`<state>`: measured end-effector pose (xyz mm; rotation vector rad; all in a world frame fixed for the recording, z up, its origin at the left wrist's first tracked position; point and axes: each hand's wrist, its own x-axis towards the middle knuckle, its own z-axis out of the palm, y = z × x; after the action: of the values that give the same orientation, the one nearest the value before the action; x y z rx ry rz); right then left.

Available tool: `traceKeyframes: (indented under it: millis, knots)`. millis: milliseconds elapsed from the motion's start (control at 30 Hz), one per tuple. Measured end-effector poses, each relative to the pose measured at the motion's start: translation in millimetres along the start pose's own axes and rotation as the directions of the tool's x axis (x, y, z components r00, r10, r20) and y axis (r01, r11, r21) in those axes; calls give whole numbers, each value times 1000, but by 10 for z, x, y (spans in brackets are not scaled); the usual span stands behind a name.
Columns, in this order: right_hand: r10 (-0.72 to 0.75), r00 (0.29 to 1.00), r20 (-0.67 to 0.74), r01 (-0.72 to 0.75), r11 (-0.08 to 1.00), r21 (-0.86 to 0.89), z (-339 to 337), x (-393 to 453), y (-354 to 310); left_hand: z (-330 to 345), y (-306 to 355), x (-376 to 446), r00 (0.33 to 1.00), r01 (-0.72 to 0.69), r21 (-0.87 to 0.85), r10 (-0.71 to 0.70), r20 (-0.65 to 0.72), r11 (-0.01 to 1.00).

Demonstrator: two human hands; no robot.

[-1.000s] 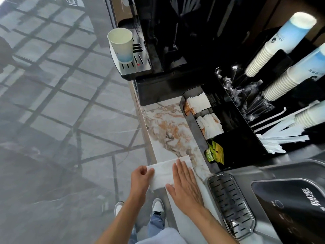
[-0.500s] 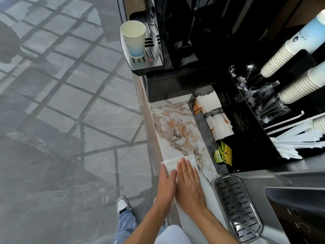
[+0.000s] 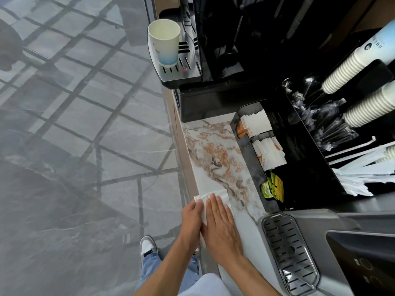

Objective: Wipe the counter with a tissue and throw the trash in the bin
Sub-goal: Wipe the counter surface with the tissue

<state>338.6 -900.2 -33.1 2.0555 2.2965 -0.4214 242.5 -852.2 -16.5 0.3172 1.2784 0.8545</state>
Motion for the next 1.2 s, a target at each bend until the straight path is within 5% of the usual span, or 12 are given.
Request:
traceKeyframes:
  millis: [500, 867, 1200]
  knots:
    - [-67, 996, 51, 66, 998, 14, 61, 76, -298, -321, -123, 74, 941, 334, -508, -244, 236, 794]
    - [-121, 992, 33, 123, 990, -67, 20, 94, -488, -501, -240, 173, 910, 413, -581, -302, 284, 701]
    - [-94, 995, 38, 90, 991, 103, 102, 62, -728, -703, -205, 126, 914, 406, -593, -305, 267, 695]
